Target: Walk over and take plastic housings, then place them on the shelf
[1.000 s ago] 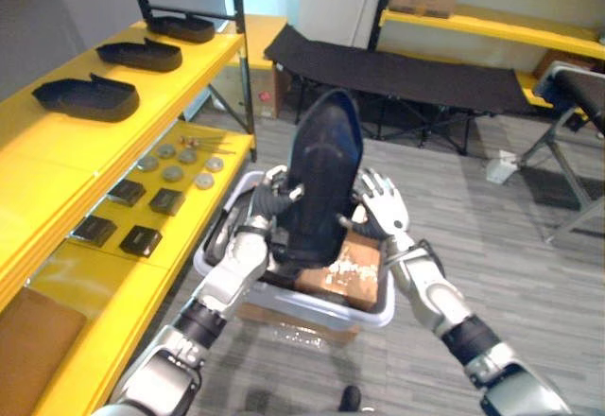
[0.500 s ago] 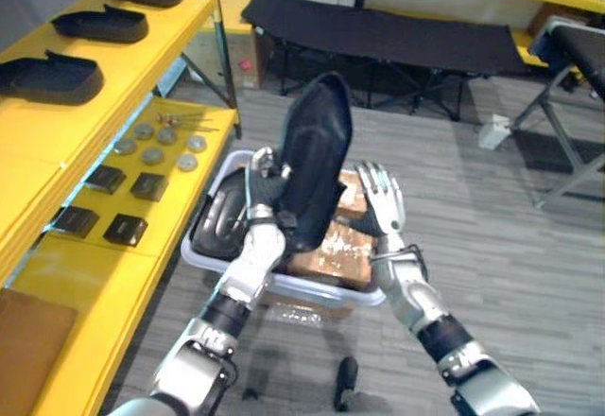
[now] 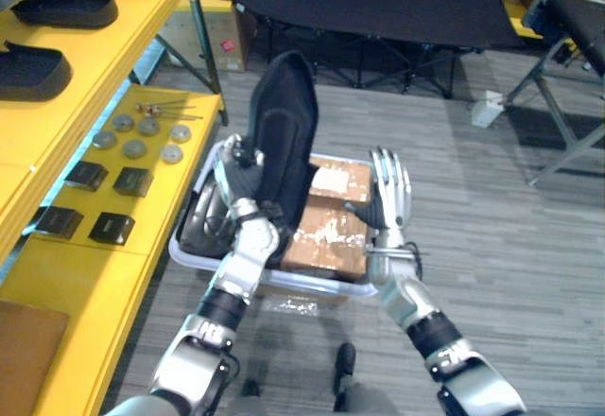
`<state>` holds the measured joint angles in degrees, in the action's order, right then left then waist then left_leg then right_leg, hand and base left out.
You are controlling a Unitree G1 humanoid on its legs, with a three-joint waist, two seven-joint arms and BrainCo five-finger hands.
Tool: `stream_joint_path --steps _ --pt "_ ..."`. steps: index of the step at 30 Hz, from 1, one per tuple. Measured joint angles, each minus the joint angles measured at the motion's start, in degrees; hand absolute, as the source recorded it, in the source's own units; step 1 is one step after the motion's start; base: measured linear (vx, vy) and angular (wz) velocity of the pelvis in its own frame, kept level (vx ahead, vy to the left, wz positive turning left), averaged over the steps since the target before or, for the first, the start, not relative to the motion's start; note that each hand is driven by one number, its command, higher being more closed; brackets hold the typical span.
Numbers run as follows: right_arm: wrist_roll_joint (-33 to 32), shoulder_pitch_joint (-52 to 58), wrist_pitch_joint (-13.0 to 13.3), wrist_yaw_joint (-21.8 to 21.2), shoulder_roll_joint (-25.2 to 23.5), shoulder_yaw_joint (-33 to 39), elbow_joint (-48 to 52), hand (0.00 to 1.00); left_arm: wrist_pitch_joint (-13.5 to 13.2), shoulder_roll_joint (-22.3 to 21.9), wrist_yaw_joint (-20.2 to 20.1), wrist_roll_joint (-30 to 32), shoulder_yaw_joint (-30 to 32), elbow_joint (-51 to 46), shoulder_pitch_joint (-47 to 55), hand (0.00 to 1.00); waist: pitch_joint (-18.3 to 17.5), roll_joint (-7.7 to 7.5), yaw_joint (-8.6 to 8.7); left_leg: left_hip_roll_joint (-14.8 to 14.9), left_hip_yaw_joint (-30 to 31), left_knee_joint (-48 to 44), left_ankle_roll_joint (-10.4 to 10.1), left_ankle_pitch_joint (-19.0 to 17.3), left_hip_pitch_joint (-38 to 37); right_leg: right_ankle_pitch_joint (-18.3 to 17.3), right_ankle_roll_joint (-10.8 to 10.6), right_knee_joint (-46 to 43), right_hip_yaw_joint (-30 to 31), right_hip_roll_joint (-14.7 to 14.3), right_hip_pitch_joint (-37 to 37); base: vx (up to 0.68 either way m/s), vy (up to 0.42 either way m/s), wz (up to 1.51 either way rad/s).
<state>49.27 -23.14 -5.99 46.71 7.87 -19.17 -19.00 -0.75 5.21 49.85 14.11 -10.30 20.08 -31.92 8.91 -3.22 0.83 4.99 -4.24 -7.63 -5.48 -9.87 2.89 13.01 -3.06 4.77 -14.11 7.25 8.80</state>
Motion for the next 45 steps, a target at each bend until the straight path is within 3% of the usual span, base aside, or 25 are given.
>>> stream_joint_path --steps 4,7,11,17,24,26,35,43,45 --pt "-2.77 6.83 2.03 1.13 -0.99 4.72 8.10 0.00 -0.11 0.03 0.55 -0.01 0.73 -8.74 2.39 1.00 0.23 0.15 0.00 0.38 -0.10 0.17 -0.13 -0.11 -0.92 -0.02 0.01 0.01 0.09 -0.37 -0.75 -0.01 0.004 -0.01" --pt "-6.20 14.13 3.76 1.44 -1.47 9.30 13.02 0.00 -2.41 -0.23 0.21 -0.09 2.19 -17.09 7.71 1.00 0.27 0.30 0.13 0.33 -0.88 0.04 0.15 -0.64 -1.72 -0.06 -0.03 -0.01 0.17 -0.38 -1.47 -0.01 0.035 -0.10" --pt "-12.23 23.93 6.33 0.56 -2.89 15.13 18.60 0.00 -5.87 -1.23 -2.68 -2.63 7.22 -24.98 17.75 1.00 0.34 0.57 0.22 0.40 -0.88 -0.54 0.25 -1.30 -1.98 -0.63 -0.15 -0.01 0.00 -0.42 -2.22 -0.02 0.027 -0.02" --pt "-18.31 31.70 7.41 -3.34 -6.17 21.51 20.78 0.00 -7.29 -2.74 -6.84 -7.60 11.86 -30.83 28.54 1.00 0.08 1.12 0.15 0.15 -0.07 -0.54 0.23 -1.33 -3.00 -0.90 -0.38 -0.01 -0.67 -0.12 -3.73 -0.01 0.029 0.06" --pt "-21.87 34.20 7.54 -7.05 -8.29 22.00 20.82 0.00 -8.78 -5.32 -8.34 -9.71 14.07 -33.33 34.87 1.00 -3.13 2.94 -0.09 0.18 0.96 -0.35 0.24 -1.32 -3.77 -1.30 -0.60 -0.01 -1.82 -0.04 -5.07 -0.01 0.004 0.07" --pt "-25.08 34.52 8.66 -8.30 -8.88 22.02 20.80 0.00 -9.17 -5.90 -8.61 -9.78 14.34 -34.60 36.28 1.00 -3.82 3.28 0.08 0.10 1.89 -0.52 0.25 -1.30 -3.89 -1.45 -0.70 -0.01 -2.79 0.14 -5.89 -0.02 0.015 0.18" --pt "-36.41 35.21 13.44 -13.34 -9.93 21.31 20.66 0.00 -9.22 -5.85 -10.83 -11.73 17.01 -36.34 39.87 1.00 -6.11 2.82 -0.32 -0.50 5.14 0.34 0.31 -0.40 -3.88 -2.27 -0.95 -0.02 -6.00 0.83 -7.53 -0.01 0.004 0.20" --pt "-41.99 34.04 14.66 -18.07 -8.97 20.65 17.07 0.00 -9.22 -5.91 -11.05 -11.71 21.98 -39.99 40.86 1.00 -5.99 2.55 -1.88 -0.87 5.89 0.35 0.39 -0.39 -3.56 -2.45 -1.18 -0.02 -6.81 1.32 -7.68 0.00 0.013 0.08" --pt "-42.36 33.89 14.66 -19.23 -8.48 19.91 15.51 0.00 -9.22 -6.09 -11.15 -11.30 23.22 -41.44 41.04 1.00 -6.08 2.32 -2.10 -1.92 9.28 0.35 0.67 0.28 -1.83 -2.78 -1.52 -0.02 -10.20 2.05 -8.09 0.01 0.011 0.79"
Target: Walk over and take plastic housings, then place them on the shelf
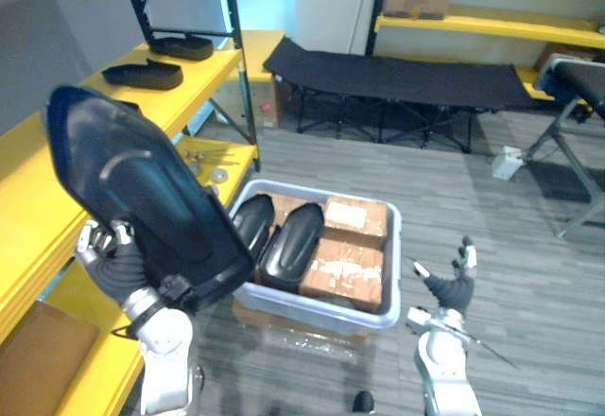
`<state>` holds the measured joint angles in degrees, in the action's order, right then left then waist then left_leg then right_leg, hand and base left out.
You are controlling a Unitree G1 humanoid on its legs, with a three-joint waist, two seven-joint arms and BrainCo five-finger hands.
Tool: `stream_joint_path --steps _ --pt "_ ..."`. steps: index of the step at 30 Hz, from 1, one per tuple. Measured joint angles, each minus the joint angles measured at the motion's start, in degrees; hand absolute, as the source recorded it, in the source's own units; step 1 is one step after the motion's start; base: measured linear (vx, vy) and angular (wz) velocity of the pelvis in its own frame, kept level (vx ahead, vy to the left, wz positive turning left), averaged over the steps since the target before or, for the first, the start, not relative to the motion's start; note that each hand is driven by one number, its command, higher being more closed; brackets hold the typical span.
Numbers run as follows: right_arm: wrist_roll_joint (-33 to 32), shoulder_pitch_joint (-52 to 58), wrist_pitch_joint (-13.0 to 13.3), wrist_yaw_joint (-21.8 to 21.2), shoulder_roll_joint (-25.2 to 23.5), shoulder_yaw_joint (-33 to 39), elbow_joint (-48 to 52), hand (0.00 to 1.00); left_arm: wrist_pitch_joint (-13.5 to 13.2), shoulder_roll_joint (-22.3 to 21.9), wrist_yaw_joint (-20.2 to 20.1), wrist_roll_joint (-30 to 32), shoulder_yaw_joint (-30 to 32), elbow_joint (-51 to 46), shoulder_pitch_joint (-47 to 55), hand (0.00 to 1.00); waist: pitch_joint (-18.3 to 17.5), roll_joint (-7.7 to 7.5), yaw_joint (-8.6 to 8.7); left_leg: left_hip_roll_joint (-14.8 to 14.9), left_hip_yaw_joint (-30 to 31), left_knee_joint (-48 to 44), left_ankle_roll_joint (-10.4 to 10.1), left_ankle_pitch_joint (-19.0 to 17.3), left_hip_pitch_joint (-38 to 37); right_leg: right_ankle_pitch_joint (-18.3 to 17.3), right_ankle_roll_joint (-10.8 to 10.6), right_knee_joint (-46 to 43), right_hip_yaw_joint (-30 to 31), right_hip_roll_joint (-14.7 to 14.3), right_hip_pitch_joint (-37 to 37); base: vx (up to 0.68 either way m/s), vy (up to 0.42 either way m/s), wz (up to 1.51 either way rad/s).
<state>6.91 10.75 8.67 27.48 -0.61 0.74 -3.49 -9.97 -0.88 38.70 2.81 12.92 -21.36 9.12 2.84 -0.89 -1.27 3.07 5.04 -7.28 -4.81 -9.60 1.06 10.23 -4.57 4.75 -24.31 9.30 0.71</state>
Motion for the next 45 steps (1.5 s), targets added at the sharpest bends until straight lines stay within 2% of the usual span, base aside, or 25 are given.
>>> stream_joint_path --steps 6,8,11,15,18,19,21,22,23,24,25,27,28,29,30,32,35,39,40,43,44,45 --pt "-0.41 -5.91 -0.02 -0.12 0.67 -3.83 -3.38 0.00 0.02 -2.39 1.45 0.01 2.47 -2.26 2.43 1.00 0.00 -0.94 -4.84 -2.87 11.48 2.88 0.56 3.52 2.06 -1.21 -1.59 -0.03 -11.04 2.43 -3.93 0.02 0.007 0.98" --pt "-0.28 -8.41 -0.02 -0.10 0.64 -5.27 -3.79 0.00 0.05 -2.45 1.62 0.01 2.31 -2.34 3.33 1.00 0.08 -1.30 -6.04 -3.72 13.78 2.82 0.58 4.09 3.02 -1.45 -1.90 -0.03 -12.99 2.99 -4.35 0.02 0.029 0.73" --pt "1.92 -10.57 -0.01 -0.05 0.60 -6.35 -3.69 0.00 0.07 -2.44 1.62 -0.03 2.13 -2.33 4.72 1.00 0.02 -1.74 -6.68 -4.33 14.94 2.58 0.51 4.61 2.85 -1.46 -1.90 -0.04 -13.39 3.46 -4.95 0.03 0.042 0.29" --pt "3.03 -11.09 -0.01 0.15 0.61 -6.35 -3.64 0.00 0.06 -2.40 1.57 -0.06 2.28 -2.33 5.34 1.00 0.62 -2.33 -6.60 -3.73 11.87 2.35 0.21 3.75 1.32 -1.56 -1.82 -0.05 -9.73 3.29 -4.81 -0.02 0.035 -0.43" --pt "3.29 -11.46 0.00 0.13 0.65 -6.96 -3.55 0.00 0.06 -2.44 1.50 -0.04 3.35 -2.37 9.03 1.00 1.00 -1.92 -7.24 -1.45 6.82 -2.45 0.08 -1.11 0.58 -2.81 -0.95 -0.04 -3.75 0.98 -4.87 -0.04 0.000 -0.97" --pt "3.45 -11.56 0.02 0.13 0.88 -7.35 -3.56 0.00 0.06 -2.43 1.16 -0.04 3.70 -2.37 9.98 1.00 1.32 -1.43 -7.22 0.00 5.72 -4.84 -0.21 -2.66 0.77 -3.07 -0.52 -0.05 -2.45 -0.64 -4.95 0.01 -0.053 -0.55" --pt "3.53 -11.95 0.06 0.14 1.52 -7.40 -3.53 0.00 0.07 -2.41 0.97 -0.05 4.14 -2.36 10.07 1.00 1.67 -1.85 -7.27 1.47 6.35 -6.33 -1.29 -3.31 1.36 -3.48 0.16 -0.06 -2.64 -2.58 -5.07 0.01 -0.089 -0.03" --pt "3.54 -12.42 0.31 0.14 2.28 -7.07 -3.43 0.00 0.07 -2.43 0.92 -0.06 3.92 -2.30 9.56 1.00 1.94 -1.98 -6.92 1.89 8.29 -6.17 -2.21 -2.72 2.58 -3.83 0.65 -0.29 -4.75 -2.95 -4.97 -0.01 -0.120 0.85" --pt "3.56 -13.42 0.60 0.18 3.21 -5.74 -3.46 0.00 0.10 -2.55 0.85 -0.14 3.51 -2.13 8.41 1.00 3.41 -1.70 -6.48 1.92 8.61 -5.32 -2.59 -0.49 3.96 -5.07 0.83 -2.06 -7.92 -2.40 -4.81 -0.03 -0.104 1.20" --pt "3.56 -13.81 0.75 0.18 3.66 -4.73 -3.45 0.00 0.13 -2.62 0.83 -0.16 3.09 -2.06 7.62 1.00 4.28 -1.65 -5.82 1.96 6.11 -4.22 -2.24 1.52 4.69 -5.96 1.40 -3.04 -9.75 -1.73 -4.76 -0.08 -0.079 1.53" --pt "3.69 -13.94 1.18 0.21 4.55 -2.79 -3.23 0.00 0.10 -2.75 0.68 -0.17 1.68 -2.05 6.31 1.00 5.21 -1.72 -5.73 3.74 -1.56 -0.73 -0.22 3.76 4.80 -7.44 1.40 -4.61 -12.83 -0.59 -4.27 -0.11 -0.058 1.19" --pt "4.68 -14.54 1.18 0.19 5.47 -2.16 -2.14 0.00 -0.02 -2.76 0.38 -0.19 1.41 -2.15 6.71 1.00 5.92 -0.30 -6.73 8.25 -15.03 -0.67 1.70 3.85 6.57 -7.80 1.69 -5.14 -14.77 0.10 -2.49 -0.05 -0.034 0.73" --pt "4.69 -14.54 1.18 0.19 5.57 -2.19 -1.66 0.00 -0.04 -2.76 0.31 -0.18 1.34 -2.15 6.72 1.00 6.28 0.20 -6.98 8.61 -15.78 -1.74 1.84 3.78 7.22 -7.83 1.74 -5.29 -15.01 0.43 -2.21 0.03 0.063 0.26" --pt "4.69 -14.11 1.17 0.15 5.93 -2.11 -1.33 0.00 -0.08 -2.81 0.05 -0.19 0.55 -2.14 7.08 1.00 6.63 1.14 -7.32 8.61 -16.92 -3.60 2.97 4.81 7.01 -8.24 1.16 -6.32 -15.06 0.74 -2.27 0.04 0.088 0.12" --pt "4.71 -13.50 1.18 0.18 5.85 -1.87 -0.77 0.00 -0.17 -2.81 -0.27 -0.18 -0.16 -2.14 7.17 1.00 6.54 1.78 -7.03 8.60 -17.09 -3.16 2.26 5.51 6.73 -8.58 0.65 -7.04 -15.35 0.87 -2.61 0.07 0.119 0.30" --pt "4.98 -11.21 1.30 0.15 4.85 -1.71 1.98 0.00 -1.23 -2.85 -1.34 -0.17 -2.30 -2.20 7.33 1.00 6.15 0.96 -5.85 6.65 -17.09 0.25 -0.23 7.16 5.44 -8.65 -0.76 -8.36 -16.88 2.76 -2.96 0.10 0.122 0.38" --pt "5.42 -9.77 1.41 -0.06 2.14 -1.79 2.87 0.00 -1.19 -2.95 -2.44 -0.17 -3.01 -2.17 8.04 1.00 5.83 -1.46 -4.97 4.23 -16.87 5.01 -0.37 8.75 2.32 -8.08 -1.57 -7.86 -16.88 4.35 -4.23 0.13 0.104 0.19" --pt "5.68 -8.68 1.49 -0.24 1.29 -1.83 2.89 0.00 -1.15 -2.79 -2.91 -0.11 -2.90 -2.16 7.46 1.00 5.50 -1.99 -4.26 2.74 -13.76 7.04 -0.07 9.30 1.00 -8.03 -1.65 -7.11 -17.93 4.85 -7.29 0.09 0.052 0.50" --pt "5.77 -8.53 1.57 -0.27 1.34 -1.52 2.93 0.00 -1.15 -2.61 -2.92 -0.12 -3.18 -1.89 6.27 1.00 5.59 -1.83 -4.00 2.30 -11.70 7.97 0.00 10.09 1.27 -8.06 -1.60 -7.80 -16.15 4.97 -7.37 0.05 0.059 0.80" --pt "6.27 -7.51 1.57 -0.41 1.42 -0.70 3.00 0.00 -1.14 -1.32 -2.88 -0.14 -5.34 -0.71 2.95 1.00 5.65 -1.18 -4.03 2.09 -7.86 8.62 0.71 11.13 2.33 -11.08 2.06 -15.52 0.31 5.62 -3.73 0.03 0.077 0.72" --pt "7.09 -7.29 1.61 -0.74 1.32 -1.39 3.40 0.00 -1.14 -0.54 -2.79 -0.16 -5.41 -0.58 1.89 1.00 5.43 -1.55 -3.63 2.06 -6.49 9.00 0.57 11.54 2.91 -15.03 2.61 -18.44 7.45 5.09 -2.03 0.01 -0.050 0.78" --pt "7.44 -7.06 1.73 -1.26 1.35 -2.27 4.15 0.00 -1.14 0.48 -2.77 -0.15 -5.39 -0.17 1.11 1.00 4.75 -2.97 -3.21 0.92 -5.15 9.42 0.19 12.03 3.37 -16.88 2.69 -17.93 8.78 5.36 -2.57 0.02 -0.095 0.64"
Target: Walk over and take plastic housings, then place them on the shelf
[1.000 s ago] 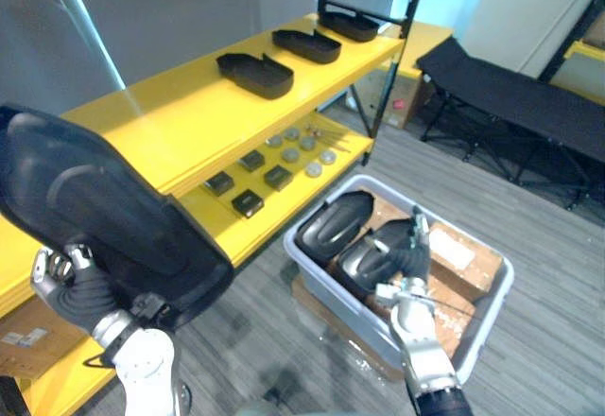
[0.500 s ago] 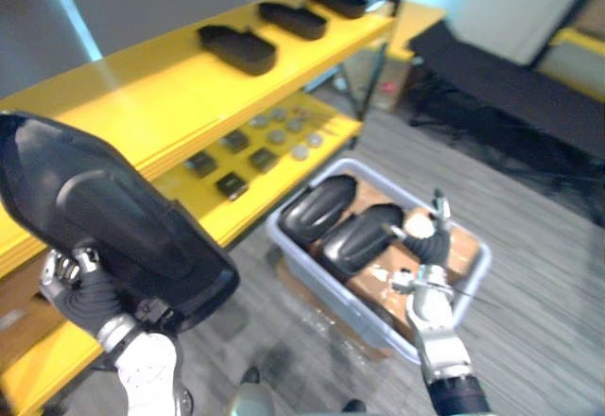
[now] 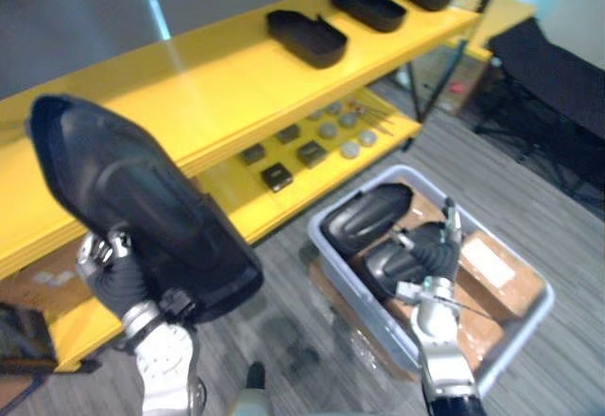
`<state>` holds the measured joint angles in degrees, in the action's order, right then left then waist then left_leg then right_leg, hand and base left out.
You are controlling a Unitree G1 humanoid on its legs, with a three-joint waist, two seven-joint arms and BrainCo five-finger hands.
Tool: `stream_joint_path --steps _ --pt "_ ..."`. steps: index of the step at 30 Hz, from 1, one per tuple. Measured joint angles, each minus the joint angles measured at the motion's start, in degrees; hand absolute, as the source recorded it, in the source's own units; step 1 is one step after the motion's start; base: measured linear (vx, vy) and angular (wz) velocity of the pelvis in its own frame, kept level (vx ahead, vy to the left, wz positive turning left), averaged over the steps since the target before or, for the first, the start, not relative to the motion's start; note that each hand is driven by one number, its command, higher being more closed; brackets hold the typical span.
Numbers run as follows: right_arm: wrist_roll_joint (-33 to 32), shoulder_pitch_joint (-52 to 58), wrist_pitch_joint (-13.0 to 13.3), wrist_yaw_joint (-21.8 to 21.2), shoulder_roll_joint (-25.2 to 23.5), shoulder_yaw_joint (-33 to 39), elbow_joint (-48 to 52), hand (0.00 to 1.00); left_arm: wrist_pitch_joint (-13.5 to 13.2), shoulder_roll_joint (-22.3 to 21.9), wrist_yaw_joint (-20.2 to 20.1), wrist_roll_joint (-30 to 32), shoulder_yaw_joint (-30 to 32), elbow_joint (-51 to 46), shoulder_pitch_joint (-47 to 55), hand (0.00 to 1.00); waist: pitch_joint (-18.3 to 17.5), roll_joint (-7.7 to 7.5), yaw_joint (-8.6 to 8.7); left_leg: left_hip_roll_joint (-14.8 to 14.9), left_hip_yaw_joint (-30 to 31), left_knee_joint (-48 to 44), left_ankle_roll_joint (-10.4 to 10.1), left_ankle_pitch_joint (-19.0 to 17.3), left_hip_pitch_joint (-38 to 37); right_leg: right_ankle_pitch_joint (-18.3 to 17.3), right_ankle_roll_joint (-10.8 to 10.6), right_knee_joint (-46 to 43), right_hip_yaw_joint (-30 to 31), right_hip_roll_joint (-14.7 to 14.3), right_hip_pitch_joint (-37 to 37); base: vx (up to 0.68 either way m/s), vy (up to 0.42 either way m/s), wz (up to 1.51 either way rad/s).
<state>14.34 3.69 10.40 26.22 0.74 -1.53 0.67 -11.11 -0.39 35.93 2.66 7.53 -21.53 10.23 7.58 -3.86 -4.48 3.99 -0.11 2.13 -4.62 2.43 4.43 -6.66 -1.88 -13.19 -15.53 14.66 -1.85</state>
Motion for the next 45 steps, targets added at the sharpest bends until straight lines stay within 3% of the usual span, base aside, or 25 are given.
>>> stream_joint_path --steps 2,5,8,12,13,14,16,18,19,21,22,24,25,26,27,28,30,31,33,34,35,36,38,41,45 --pt "0.05 -0.80 0.57 -0.30 0.00 -0.73 0.48 0.00 0.00 0.46 0.11 0.03 0.23 0.14 0.09 1.00 -0.21 -0.32 -0.54 -0.57 0.05 0.41 -0.46 0.48 0.21 -0.69 -1.29 2.31 -0.23 -0.02 -1.11 0.01 -0.136 0.18" --pt "0.09 -1.83 1.01 -1.59 1.67 -1.91 0.75 0.00 0.00 -0.39 0.08 0.15 -0.44 0.06 0.55 1.00 -0.18 0.98 -0.96 0.90 1.06 0.49 -1.86 1.44 1.57 0.62 -4.42 7.62 -1.07 -2.18 -2.90 -0.03 -0.149 0.07" --pt "-0.03 -1.85 1.14 -2.90 2.68 -2.85 0.78 0.00 0.00 -0.45 -0.19 0.14 -1.61 -0.25 1.14 1.00 0.01 1.32 -0.88 2.89 1.40 0.94 -2.92 2.12 0.38 0.66 -4.48 8.06 -1.82 -4.26 -4.57 -0.03 -0.100 0.07" --pt "-0.23 -2.63 2.38 -3.63 3.91 -3.16 0.84 0.00 -0.02 -0.49 -0.32 0.06 -1.59 -0.55 0.70 1.00 0.78 2.50 -0.43 2.80 2.58 -2.24 -2.97 2.16 3.05 0.47 -4.69 8.08 -4.34 -4.63 -5.23 -0.09 -0.056 0.30" --pt "-0.34 -3.22 2.39 -3.71 4.08 -3.10 0.81 0.00 -0.03 -0.46 -0.32 0.05 -1.41 -1.13 0.40 1.00 1.27 2.55 -0.04 2.39 0.37 -3.96 -0.65 1.13 4.95 -0.16 -5.30 8.08 -6.37 -3.98 -5.44 -0.11 0.027 0.66" --pt "-0.56 -4.14 2.38 -3.73 4.13 -2.97 0.79 0.00 -0.07 -0.36 -0.31 0.05 -1.16 -1.57 -0.10 1.00 2.11 2.31 0.09 3.70 -7.25 -6.77 2.13 -0.34 6.37 -0.48 -6.69 8.48 -8.29 -3.29 -6.05 -0.10 0.011 0.74" --pt "-0.57 -4.67 2.38 -3.65 4.65 -3.03 0.80 0.00 -0.07 -0.47 -0.44 0.07 -1.53 -1.59 -0.66 1.00 2.21 3.17 0.73 6.33 -15.32 -10.39 2.40 -0.60 8.30 -0.47 -7.10 8.84 -11.06 -2.49 -7.03 -0.05 0.033 0.79" --pt "-0.55 -5.50 2.29 -3.62 5.18 -2.31 0.85 0.00 -0.28 -0.40 -0.70 0.10 -1.50 -2.09 -1.80 1.00 2.29 3.16 0.53 6.74 -19.31 -16.56 2.80 -1.78 10.95 -2.96 -7.72 7.37 -13.32 0.03 -7.26 0.00 0.198 0.73" --pt "-0.55 -6.06 2.27 -3.63 4.77 -1.93 0.93 0.00 -0.34 -0.23 -0.69 0.18 -1.37 -3.18 -2.07 1.00 2.45 2.77 0.43 5.88 -19.67 -22.49 4.62 -5.32 12.77 -4.96 -6.84 4.45 -14.17 2.38 -7.43 0.10 0.289 0.49" --pt "-0.53 -6.01 2.20 -3.62 4.11 -1.63 1.04 0.00 -0.67 -0.06 -0.68 0.78 -1.57 -4.48 -2.35 1.00 2.02 1.66 0.54 3.00 -19.80 -26.53 3.79 -10.91 11.81 -5.73 -5.65 -0.31 -15.59 5.91 -10.31 0.23 0.263 0.55" --pt "-0.52 -5.96 2.19 -3.60 4.08 -1.39 1.04 0.00 -0.78 -0.15 -0.65 0.89 -2.11 -4.08 -3.11 1.00 1.94 1.44 0.77 0.86 -18.35 -26.81 4.42 -12.18 11.08 -3.82 -4.63 -7.58 -15.53 8.92 -9.18 0.34 0.290 1.02" --pt "-0.18 -6.52 2.04 -3.59 4.04 -0.73 1.02 0.00 -0.75 1.16 -1.06 2.44 -3.74 -3.86 -5.19 1.00 1.79 1.41 1.54 -1.76 -14.15 -23.62 5.73 -12.30 8.47 8.36 4.53 -25.35 -11.48 13.16 -2.12 0.39 0.330 1.13" --pt "0.02 -7.12 2.03 -3.62 3.69 -0.93 0.98 0.00 -0.72 2.42 -1.10 2.78 -3.93 -3.82 -6.23 1.00 1.75 1.16 1.87 -2.38 -12.33 -22.09 6.42 -12.16 7.30 9.72 6.05 -32.72 -8.21 13.16 1.74 0.38 0.237 1.04" --pt "0.26 -7.81 2.04 -3.57 3.19 -1.01 0.99 0.00 -0.62 3.81 -1.03 2.93 -4.15 -3.03 -7.59 1.00 1.78 1.10 2.23 -2.97 -9.69 -19.79 6.91 -11.82 5.22 4.92 3.13 -39.81 -4.11 10.34 5.79 0.42 0.193 1.20" --pt "0.52 -7.92 2.04 -3.48 3.12 -0.92 0.99 0.00 -0.29 4.57 -1.04 3.05 -4.17 -1.71 -8.71 1.00 2.01 1.50 2.33 -3.29 -7.19 -17.17 6.97 -11.37 1.79 0.76 1.69 -41.06 -2.37 6.48 7.38 0.45 0.178 1.11" --pt "0.57 -7.91 2.05 -3.49 3.11 -0.92 1.00 0.00 -0.09 4.70 -1.04 3.21 -4.15 -1.28 -8.98 1.00 2.10 1.71 2.37 -3.40 -6.14 -15.77 6.81 -11.27 0.17 -0.85 1.17 -39.76 -1.94 4.59 7.89 0.47 0.126 1.04" --pt "0.59 -7.92 2.11 -3.54 3.15 -0.70 1.09 0.00 0.00 4.67 -1.00 4.33 -4.23 -0.48 -9.66 1.00 2.02 1.67 2.50 -4.12 -2.81 -12.58 6.63 -11.23 -3.47 -4.36 0.15 -31.32 -2.03 -0.20 9.72 0.48 0.019 0.96" --pt "0.60 -8.14 2.14 -3.65 3.22 -0.12 1.08 0.00 -0.02 4.70 -1.05 4.64 -4.34 0.37 -10.43 1.00 1.97 1.65 2.73 -4.31 -0.53 -11.30 6.26 -11.44 -4.53 -5.18 0.60 -23.26 -1.76 -2.95 11.39 0.48 -0.074 1.07" --pt "0.57 -8.71 2.13 -3.66 3.28 0.46 1.03 0.00 0.00 4.90 -1.05 4.59 -4.31 1.55 -10.58 1.00 1.87 1.54 3.05 -4.31 1.29 -10.32 4.70 -12.39 -5.80 -3.28 -1.13 -10.73 -0.75 -6.32 14.08 0.38 -0.103 0.85" --pt "0.53 -8.61 2.09 -3.68 3.24 0.29 0.96 0.00 0.09 5.16 -1.04 4.56 -4.30 2.72 -10.20 1.00 1.49 0.90 3.09 -4.85 1.07 -10.54 2.96 -13.61 -7.00 3.35 -0.10 -1.65 0.41 -8.19 14.62 0.40 -0.145 0.54" --pt "0.50 -8.33 2.08 -3.74 3.64 -0.02 0.77 0.00 0.21 5.36 -1.06 4.68 -4.33 4.08 -9.77 1.00 1.14 0.52 3.35 -5.86 0.90 -11.43 1.84 -15.54 -8.64 10.85 2.39 2.23 -0.41 -8.40 14.08 0.41 -0.132 0.29" --pt "0.49 -8.58 1.99 -3.84 4.53 -0.18 0.44 0.00 0.37 4.46 -1.10 4.56 -4.29 4.51 -9.11 1.00 0.85 2.52 2.86 -4.31 0.28 -12.29 1.91 -16.08 -8.94 11.50 2.51 2.73 0.02 -9.58 13.31 0.40 -0.103 -0.03" --pt "0.45 -8.38 1.92 -3.90 5.54 -0.03 0.50 0.00 0.94 3.49 -1.43 4.66 -4.36 4.66 -8.95 1.00 0.17 4.42 2.45 -2.10 -2.44 -13.60 1.27 -16.46 -10.19 11.90 2.95 8.83 0.33 -12.22 8.89 0.32 -0.066 -0.35" --pt "-0.20 -6.55 1.93 -4.41 5.70 1.64 1.30 0.00 1.24 1.59 -2.52 4.53 -4.76 4.77 -9.18 1.00 -0.06 4.78 2.93 -1.39 -3.61 -18.72 0.93 -16.66 -10.10 12.10 2.96 13.27 1.84 -13.51 4.93 0.30 -0.010 -0.31" --pt "-0.63 -2.65 1.92 -4.92 5.35 6.09 4.62 0.00 1.25 1.50 -3.56 3.90 -6.25 5.28 -9.67 1.00 -0.39 6.85 4.15 -1.32 -5.34 -28.30 0.79 -16.64 -8.22 11.99 2.83 14.26 3.12 -14.33 2.30 0.18 0.099 -0.20"
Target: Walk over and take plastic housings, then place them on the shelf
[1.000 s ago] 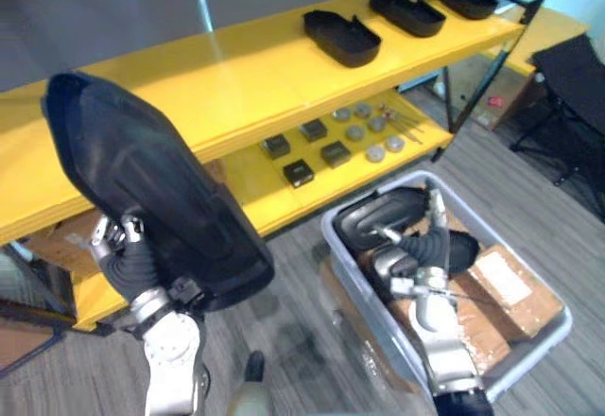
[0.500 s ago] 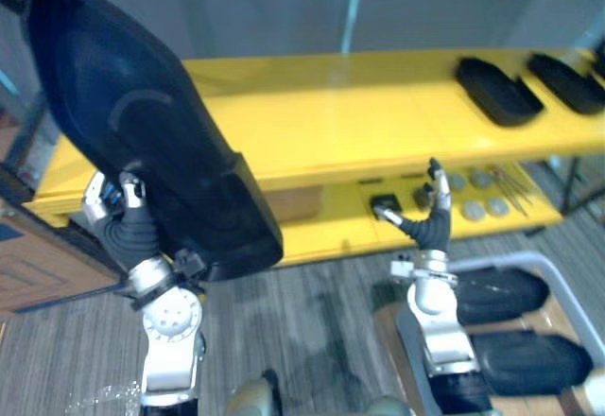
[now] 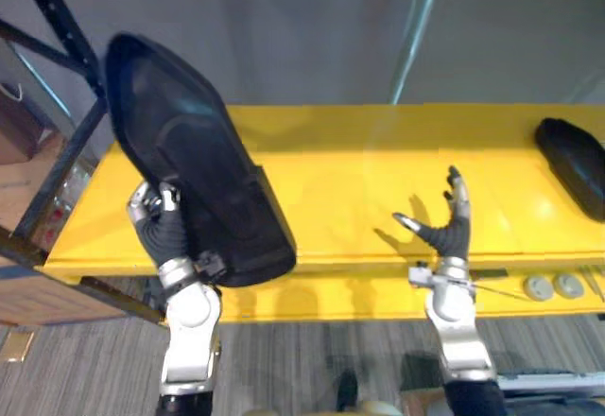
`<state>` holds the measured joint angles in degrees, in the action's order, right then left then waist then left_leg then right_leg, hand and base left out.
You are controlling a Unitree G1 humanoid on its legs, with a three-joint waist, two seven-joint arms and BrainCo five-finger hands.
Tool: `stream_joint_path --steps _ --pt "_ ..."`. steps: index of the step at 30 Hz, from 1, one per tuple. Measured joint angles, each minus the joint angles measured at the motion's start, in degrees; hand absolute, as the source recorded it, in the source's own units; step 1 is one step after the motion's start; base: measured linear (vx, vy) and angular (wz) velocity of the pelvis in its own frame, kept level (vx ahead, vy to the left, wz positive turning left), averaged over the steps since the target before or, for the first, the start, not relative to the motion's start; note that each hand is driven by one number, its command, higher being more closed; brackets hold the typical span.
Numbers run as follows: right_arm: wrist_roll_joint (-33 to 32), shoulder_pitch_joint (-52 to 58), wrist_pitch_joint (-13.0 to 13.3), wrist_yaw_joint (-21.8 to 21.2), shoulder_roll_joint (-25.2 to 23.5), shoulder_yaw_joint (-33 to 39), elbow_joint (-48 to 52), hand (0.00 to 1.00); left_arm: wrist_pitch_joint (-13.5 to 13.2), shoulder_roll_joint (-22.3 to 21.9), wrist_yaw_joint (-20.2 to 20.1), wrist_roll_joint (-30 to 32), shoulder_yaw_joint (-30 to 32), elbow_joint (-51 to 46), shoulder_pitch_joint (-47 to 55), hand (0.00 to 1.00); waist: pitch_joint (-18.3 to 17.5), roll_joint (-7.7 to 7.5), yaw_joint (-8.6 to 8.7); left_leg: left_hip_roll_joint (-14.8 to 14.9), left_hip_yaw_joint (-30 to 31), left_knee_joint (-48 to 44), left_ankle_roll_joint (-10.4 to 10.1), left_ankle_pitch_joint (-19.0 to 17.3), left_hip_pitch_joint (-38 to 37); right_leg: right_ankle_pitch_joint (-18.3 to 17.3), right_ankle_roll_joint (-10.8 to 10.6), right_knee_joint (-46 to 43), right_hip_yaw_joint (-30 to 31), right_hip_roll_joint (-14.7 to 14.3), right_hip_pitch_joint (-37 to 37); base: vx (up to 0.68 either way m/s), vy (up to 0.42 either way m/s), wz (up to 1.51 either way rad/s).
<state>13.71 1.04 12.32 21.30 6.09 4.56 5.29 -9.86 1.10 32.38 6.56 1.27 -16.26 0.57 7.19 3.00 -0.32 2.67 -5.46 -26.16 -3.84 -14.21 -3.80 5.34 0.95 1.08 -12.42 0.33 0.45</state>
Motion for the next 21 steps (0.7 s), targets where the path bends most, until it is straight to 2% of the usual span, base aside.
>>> stream_joint_path --steps 1,2,3,4,6,7,9,10,11,15,18,19,20,21 --pt "-0.02 0.23 0.00 0.08 0.07 0.63 0.89 0.00 0.01 -0.07 -0.07 -0.06 0.10 0.40 -0.14 1.00 0.20 0.30 0.07 -0.18 -0.34 -3.84 -0.95 0.60 1.22 -0.04 -0.02 0.07 0.17 0.49 -0.70 0.15 0.162 -0.31" --pt "-0.02 0.41 -0.01 0.39 0.03 2.15 2.44 0.00 0.12 -0.14 -0.35 -0.39 0.34 0.97 -0.18 1.00 0.87 -0.52 0.34 -1.11 0.14 -12.69 -3.30 4.50 5.34 -0.47 -0.29 0.09 1.63 3.04 -2.24 0.12 0.217 -0.26" --pt "0.01 0.18 0.19 1.49 -0.42 4.66 3.52 0.00 -0.03 0.29 -0.85 -1.07 -0.27 1.16 -0.31 1.00 1.34 -1.33 0.22 -1.76 -0.08 -15.25 0.88 -0.29 8.29 -0.48 -0.32 -0.08 2.91 5.16 -2.72 0.08 0.186 -0.27" --pt "0.02 -0.38 0.23 2.04 -0.46 6.42 3.63 0.00 -0.13 0.63 -1.26 -1.44 -0.37 1.12 -0.46 1.00 1.43 -1.47 0.35 -1.28 0.18 -13.00 1.57 -2.00 9.05 -0.50 -0.35 -0.49 3.50 5.93 -2.53 0.04 0.203 -0.41" --pt "0.06 -1.40 0.19 3.07 -0.15 9.30 3.80 0.00 -0.21 0.85 -1.53 -1.69 0.29 0.77 -0.58 1.00 1.26 -0.30 0.46 1.98 0.77 0.70 0.72 -1.43 8.82 -1.52 -2.17 -0.95 5.85 6.67 -2.25 0.00 0.299 -0.52" --pt "0.14 -1.05 0.21 3.81 0.75 10.41 4.77 0.00 -0.55 0.63 -1.55 -1.90 0.24 0.39 -0.58 1.00 0.51 2.31 0.60 4.93 3.33 8.94 -3.07 2.15 8.58 -2.62 -6.69 -1.11 6.82 5.37 -1.41 0.00 0.383 -0.78" --pt "0.63 1.47 -0.11 4.37 -0.53 10.78 5.69 0.00 -0.86 2.00 -1.52 -2.17 0.11 0.56 0.13 1.00 0.66 0.51 1.34 3.08 0.07 10.20 -1.79 1.62 7.19 -2.63 -5.84 -0.91 8.68 7.10 -1.12 0.03 0.255 -0.70" --pt "0.77 3.48 -0.12 4.78 -1.58 11.95 7.20 0.00 -0.93 3.43 -1.55 -2.17 -0.06 0.35 -0.19 1.00 0.36 -1.02 1.60 1.83 -1.44 11.56 -1.02 1.66 6.60 -2.88 -5.73 -0.64 9.61 8.44 -0.22 0.06 0.172 -0.43" --pt "1.59 4.60 -0.14 5.01 -2.70 13.99 8.71 0.00 -0.93 4.66 -1.66 -2.12 -0.35 0.00 -0.28 1.00 0.22 -1.74 2.70 1.29 -2.75 11.94 -0.37 1.91 6.42 -2.78 -5.80 -1.03 11.00 8.85 0.77 0.08 0.159 -0.52" --pt "2.94 3.97 -0.24 6.31 -3.23 15.48 10.53 0.00 -1.57 5.78 -2.12 -1.97 -0.25 -1.82 -1.37 1.00 0.64 -1.86 3.18 3.05 -8.60 7.24 0.01 -0.48 7.50 -1.24 -7.81 -4.65 15.54 7.64 5.70 0.07 0.067 -0.86" --pt "2.90 -0.22 -0.96 7.65 -3.24 14.12 9.93 0.00 -1.98 5.57 -2.58 -2.04 -1.02 -1.81 -3.04 1.00 2.24 0.27 3.39 6.59 -11.00 3.77 0.28 -1.36 8.79 1.31 -6.43 -7.66 11.55 5.67 8.80 -0.01 -0.031 -0.61" --pt "2.89 -0.83 -1.00 7.70 -3.18 13.88 9.89 0.00 -2.13 5.31 -2.81 -2.11 -1.57 -1.81 -3.24 1.00 2.61 1.19 3.41 7.74 -11.03 3.87 0.43 -1.41 8.39 -0.99 -4.01 -9.85 10.45 5.61 8.87 0.00 -0.037 0.05" --pt "2.92 -1.83 -1.18 7.65 -3.00 13.82 8.74 0.00 -2.56 5.10 -3.37 -2.27 -2.09 -1.89 -3.33 1.00 3.16 1.10 2.83 8.07 -10.80 3.55 0.48 -1.45 7.69 -6.85 -1.29 -18.69 7.54 8.99 9.73 0.01 -0.084 0.19" --pt "2.93 -2.24 -1.35 7.60 -2.72 13.77 8.08 0.00 -2.57 5.09 -3.40 -2.51 -2.27 -1.89 -3.18 1.00 3.28 1.22 2.60 8.46 -10.68 3.00 0.46 -1.46 7.80 -7.46 -1.69 -20.78 7.11 10.57 9.80 0.03 -0.097 0.28"
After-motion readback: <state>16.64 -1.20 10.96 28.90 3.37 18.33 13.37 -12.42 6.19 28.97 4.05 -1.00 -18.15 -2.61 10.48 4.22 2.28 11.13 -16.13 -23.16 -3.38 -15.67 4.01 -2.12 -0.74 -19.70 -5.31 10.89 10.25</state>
